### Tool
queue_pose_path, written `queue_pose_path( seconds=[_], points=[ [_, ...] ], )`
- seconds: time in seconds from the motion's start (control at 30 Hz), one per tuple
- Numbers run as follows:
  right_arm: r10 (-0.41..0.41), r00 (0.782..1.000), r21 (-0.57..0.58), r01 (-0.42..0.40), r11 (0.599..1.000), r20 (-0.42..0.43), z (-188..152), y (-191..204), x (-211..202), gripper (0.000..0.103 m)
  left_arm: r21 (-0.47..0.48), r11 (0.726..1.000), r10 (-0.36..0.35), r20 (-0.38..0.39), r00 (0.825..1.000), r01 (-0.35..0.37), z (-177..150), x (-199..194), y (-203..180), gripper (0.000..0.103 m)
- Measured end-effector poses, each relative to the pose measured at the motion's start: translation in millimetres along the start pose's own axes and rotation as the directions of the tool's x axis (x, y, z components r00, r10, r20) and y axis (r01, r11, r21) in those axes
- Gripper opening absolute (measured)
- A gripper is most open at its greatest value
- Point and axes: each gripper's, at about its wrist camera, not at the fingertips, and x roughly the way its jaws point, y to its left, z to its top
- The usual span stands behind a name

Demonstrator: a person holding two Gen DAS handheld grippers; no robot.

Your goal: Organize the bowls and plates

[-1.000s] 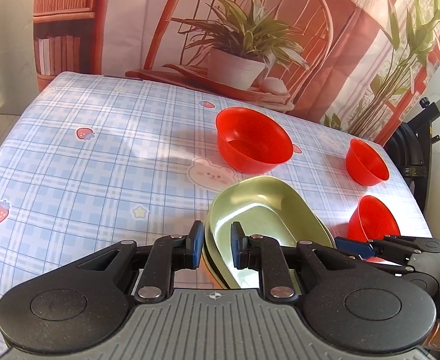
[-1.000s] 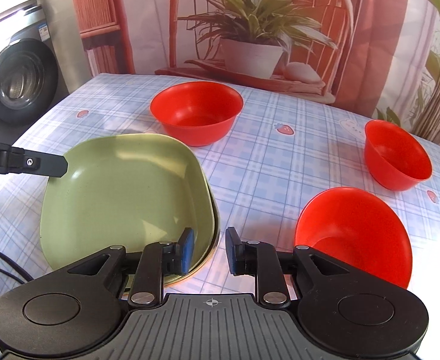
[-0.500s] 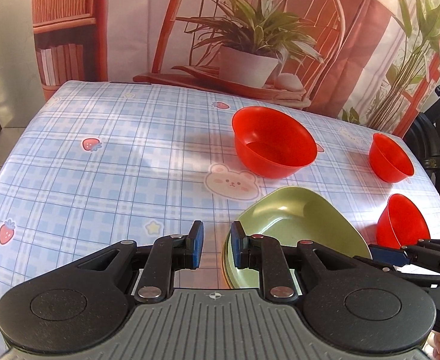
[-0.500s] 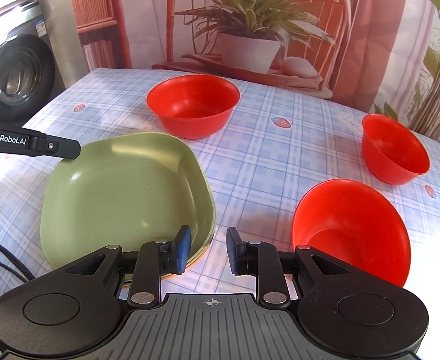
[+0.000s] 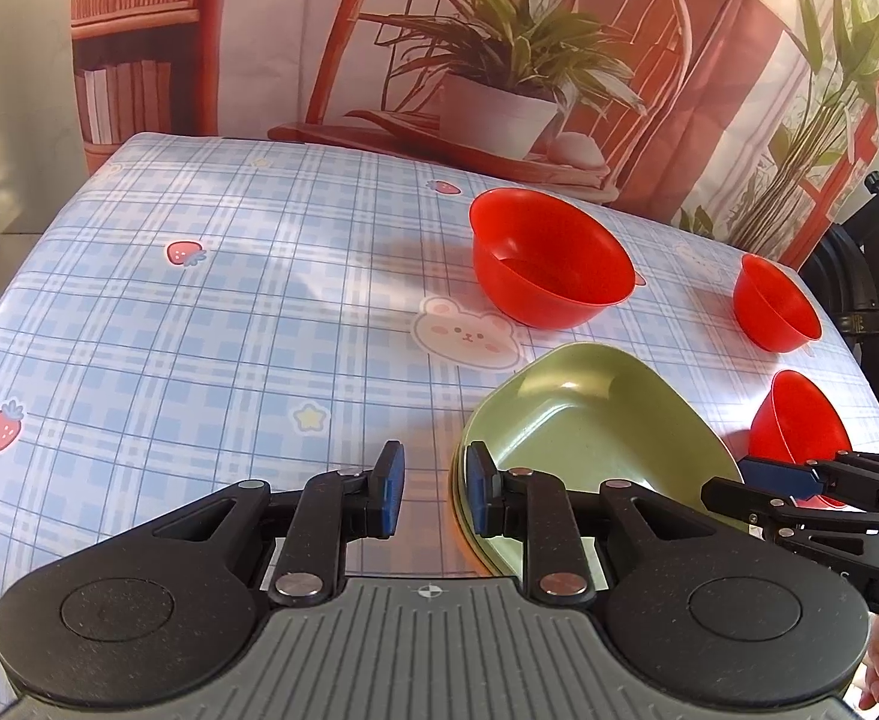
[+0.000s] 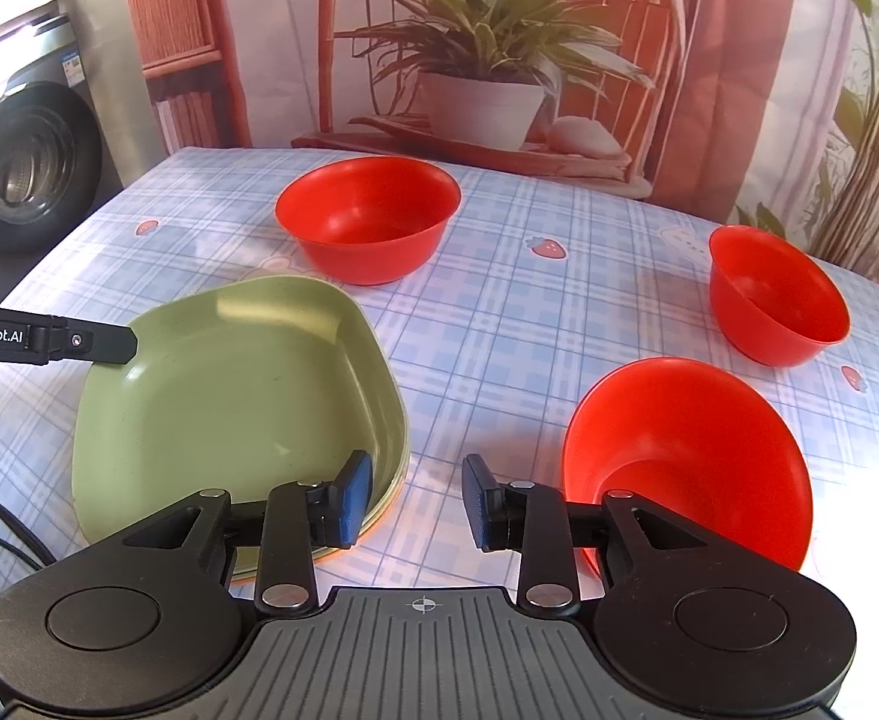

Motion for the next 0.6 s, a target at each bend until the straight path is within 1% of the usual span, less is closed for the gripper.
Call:
queue_pose_path(
  seconds=[0.1, 0.43, 0.6],
  points=[
    [0.000, 1.000, 0.003, 0.000, 1.000, 0.002, -1.0, -0.8, -0.2, 0.030, -0.003, 1.000, 0.001, 0.003, 1.000, -0.001, -0.9, 0.1, 0.9, 0.029],
    [0.000, 1.000, 0.002, 0.000, 1.000, 0.004, -1.5, -1.2, -0.2, 0.030, -0.001, 1.000, 0.000, 0.004, 1.000, 0.000, -1.5, -0.1, 1.0, 0.030],
    [0.001, 1.000, 0.004, -0.001, 1.000, 0.006, -1.6, -0.8, 0.1, 0.030, -0.002, 1.000, 0.000, -0.001, 1.000, 0.000, -2.6, 1.4, 1.4, 0.032]
  ],
)
